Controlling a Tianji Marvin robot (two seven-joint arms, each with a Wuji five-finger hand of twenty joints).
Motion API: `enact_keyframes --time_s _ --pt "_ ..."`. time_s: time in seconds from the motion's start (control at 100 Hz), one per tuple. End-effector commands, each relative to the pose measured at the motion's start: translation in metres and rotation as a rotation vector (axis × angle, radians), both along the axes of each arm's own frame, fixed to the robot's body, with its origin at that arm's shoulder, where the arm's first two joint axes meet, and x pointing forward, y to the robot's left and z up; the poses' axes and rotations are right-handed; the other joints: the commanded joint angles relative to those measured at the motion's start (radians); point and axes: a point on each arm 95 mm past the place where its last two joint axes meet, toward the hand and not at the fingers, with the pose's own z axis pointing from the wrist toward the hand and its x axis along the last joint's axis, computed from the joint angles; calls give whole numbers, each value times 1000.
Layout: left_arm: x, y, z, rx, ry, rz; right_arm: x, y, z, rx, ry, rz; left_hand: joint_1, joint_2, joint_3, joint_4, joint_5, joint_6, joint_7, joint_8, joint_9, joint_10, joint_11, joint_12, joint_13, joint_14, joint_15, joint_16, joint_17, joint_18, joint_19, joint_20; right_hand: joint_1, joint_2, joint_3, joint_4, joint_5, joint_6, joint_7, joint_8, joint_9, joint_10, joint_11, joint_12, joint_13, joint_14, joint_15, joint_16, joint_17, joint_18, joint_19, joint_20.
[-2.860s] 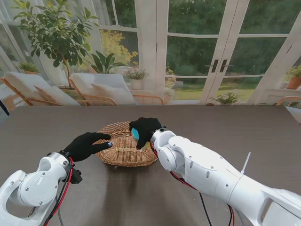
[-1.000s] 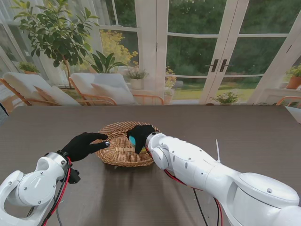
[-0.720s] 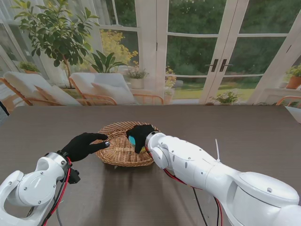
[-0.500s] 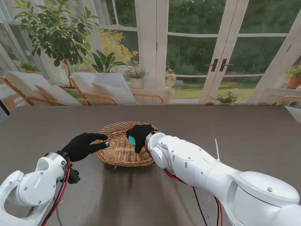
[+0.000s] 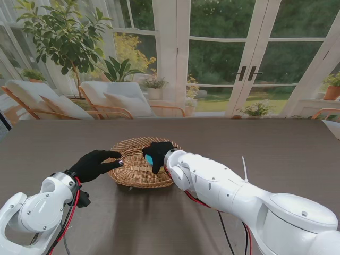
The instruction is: Stack culture dishes into a storage basket
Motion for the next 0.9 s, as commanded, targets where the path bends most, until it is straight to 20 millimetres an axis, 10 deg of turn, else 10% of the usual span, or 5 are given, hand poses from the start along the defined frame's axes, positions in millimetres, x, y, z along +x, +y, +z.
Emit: enact_keyframes --time_s 0.0,0.89 --pt "-1 -1 -2 -3 17 -12 -2 3 0 -13 8 14 30 36 -11 34 6 3 2 2 9 7 -1 8 34 15 8 3 -1 4 8 16 1 66 114 52 -9 68 27 -6 -37 -31 21 -1 -28 -110 -3 -12 -313 -17 -18 4" --pt "2 -2 -5 -3 27 -19 -2 1 -3 -55 -1 32 32 36 -11 34 6 6 2 1 8 10 -1 8 34 16 7 3 -1 6 8 16 -86 108 51 43 -148 81 -24 -47 -121 -27 -7 -47 -102 -110 -40 -34 -375 -38 -39 5"
